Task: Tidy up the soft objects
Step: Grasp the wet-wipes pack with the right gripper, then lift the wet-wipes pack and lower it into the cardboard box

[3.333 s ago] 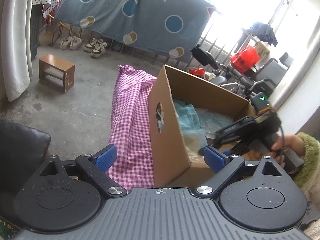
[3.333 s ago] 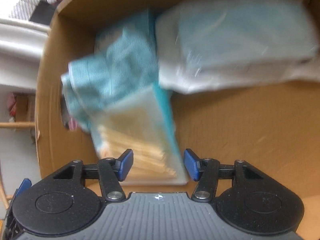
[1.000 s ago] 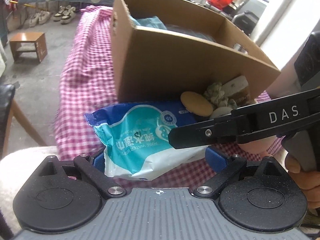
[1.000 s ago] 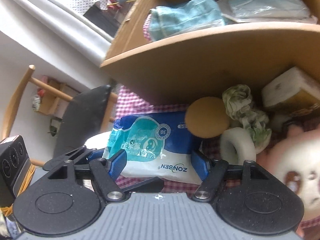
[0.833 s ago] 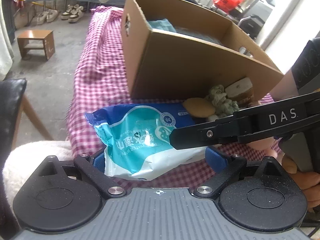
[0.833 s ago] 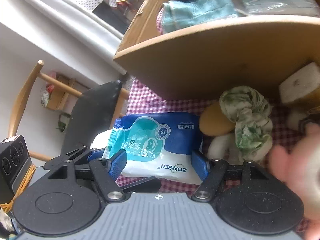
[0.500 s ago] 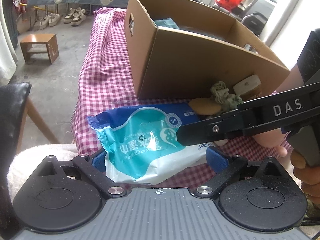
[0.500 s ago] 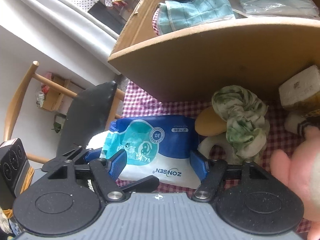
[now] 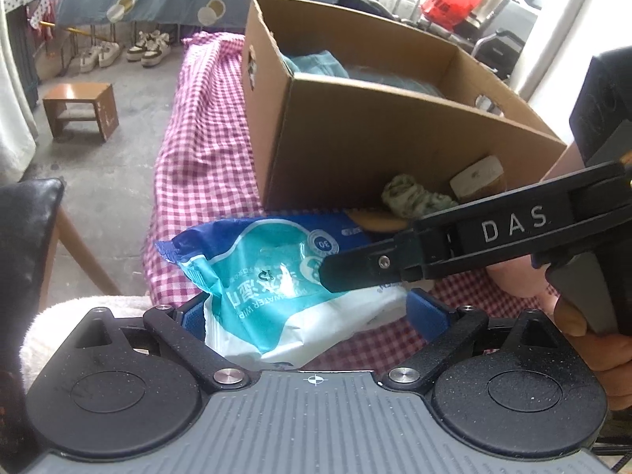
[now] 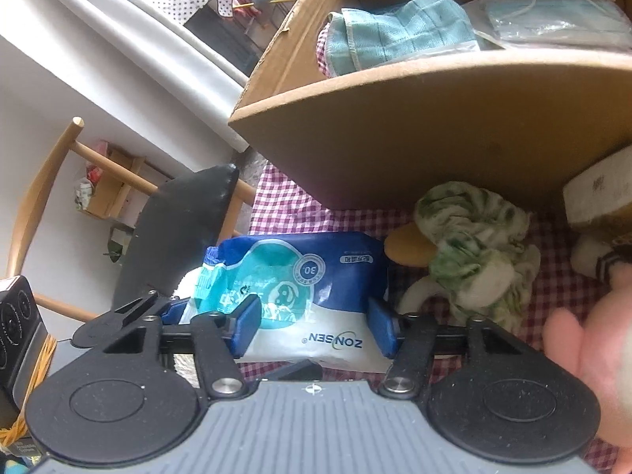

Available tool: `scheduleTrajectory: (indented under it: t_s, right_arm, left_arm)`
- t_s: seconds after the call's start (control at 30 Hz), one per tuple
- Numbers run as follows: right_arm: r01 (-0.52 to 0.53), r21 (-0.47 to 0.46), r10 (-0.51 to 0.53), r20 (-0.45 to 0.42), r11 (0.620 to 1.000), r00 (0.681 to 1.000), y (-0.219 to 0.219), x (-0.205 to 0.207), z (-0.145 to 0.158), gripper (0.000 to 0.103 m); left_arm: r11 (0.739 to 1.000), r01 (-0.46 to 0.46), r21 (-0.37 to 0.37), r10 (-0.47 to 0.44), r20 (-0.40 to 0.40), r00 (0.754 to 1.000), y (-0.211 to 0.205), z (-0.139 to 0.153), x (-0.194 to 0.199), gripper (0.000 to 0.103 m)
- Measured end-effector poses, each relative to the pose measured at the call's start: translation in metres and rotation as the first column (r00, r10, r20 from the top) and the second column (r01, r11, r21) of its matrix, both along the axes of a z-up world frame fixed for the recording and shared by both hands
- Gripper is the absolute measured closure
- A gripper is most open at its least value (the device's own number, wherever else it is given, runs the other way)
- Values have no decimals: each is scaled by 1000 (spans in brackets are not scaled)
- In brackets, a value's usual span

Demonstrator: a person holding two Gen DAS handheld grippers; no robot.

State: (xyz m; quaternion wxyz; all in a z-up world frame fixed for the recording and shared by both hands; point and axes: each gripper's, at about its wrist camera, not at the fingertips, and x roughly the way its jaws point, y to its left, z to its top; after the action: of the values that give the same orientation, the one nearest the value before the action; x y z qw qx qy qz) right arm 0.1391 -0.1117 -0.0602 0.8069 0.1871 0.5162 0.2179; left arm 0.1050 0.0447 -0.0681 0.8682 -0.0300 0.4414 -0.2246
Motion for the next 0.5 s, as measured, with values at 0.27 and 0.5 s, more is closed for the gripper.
scheduleTrajectory:
  t_s: [0.27, 0.5]
  right_arm:
    - [-11, 35, 10, 29, 999, 1000, -1, -10, 7, 43]
    - [-20, 84, 15, 59, 996, 998, -5, -20, 18, 43]
  left_arm:
    - [1000, -29, -11, 30, 35, 999, 4, 14, -10, 5]
    - [999, -40, -9, 40, 70, 997, 2, 27, -20, 5]
